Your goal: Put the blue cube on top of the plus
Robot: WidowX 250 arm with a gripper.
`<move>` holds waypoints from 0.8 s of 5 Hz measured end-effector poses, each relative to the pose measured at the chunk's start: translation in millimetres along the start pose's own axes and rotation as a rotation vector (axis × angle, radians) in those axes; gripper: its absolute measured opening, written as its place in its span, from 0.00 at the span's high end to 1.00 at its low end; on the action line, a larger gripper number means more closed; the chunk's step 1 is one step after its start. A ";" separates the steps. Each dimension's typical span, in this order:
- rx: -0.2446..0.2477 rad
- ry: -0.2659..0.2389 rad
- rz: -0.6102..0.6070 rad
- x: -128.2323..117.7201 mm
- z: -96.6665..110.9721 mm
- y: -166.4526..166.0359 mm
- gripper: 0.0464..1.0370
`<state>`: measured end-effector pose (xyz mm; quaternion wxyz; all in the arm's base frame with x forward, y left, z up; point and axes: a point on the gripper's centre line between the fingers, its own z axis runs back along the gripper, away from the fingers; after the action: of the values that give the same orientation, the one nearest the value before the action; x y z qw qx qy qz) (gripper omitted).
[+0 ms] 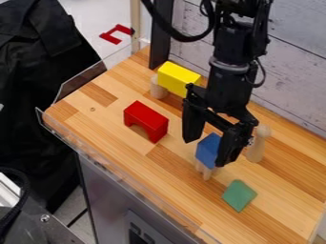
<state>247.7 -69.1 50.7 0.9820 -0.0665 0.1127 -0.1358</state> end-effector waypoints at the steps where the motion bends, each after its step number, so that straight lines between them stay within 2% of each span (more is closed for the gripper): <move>1: -0.004 0.036 0.005 -2.7 -9.3 0.7 0.04; 2: 0.005 0.047 0.011 -8.5 -10.4 4.9 0.04; 3: 0.024 0.027 0.027 -16.2 0.5 6.8 0.04; 4: 0.067 0.003 0.048 -24.9 14.0 10.3 0.04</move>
<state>230.2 -50.8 67.6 0.9865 -0.0304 0.1113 -0.1158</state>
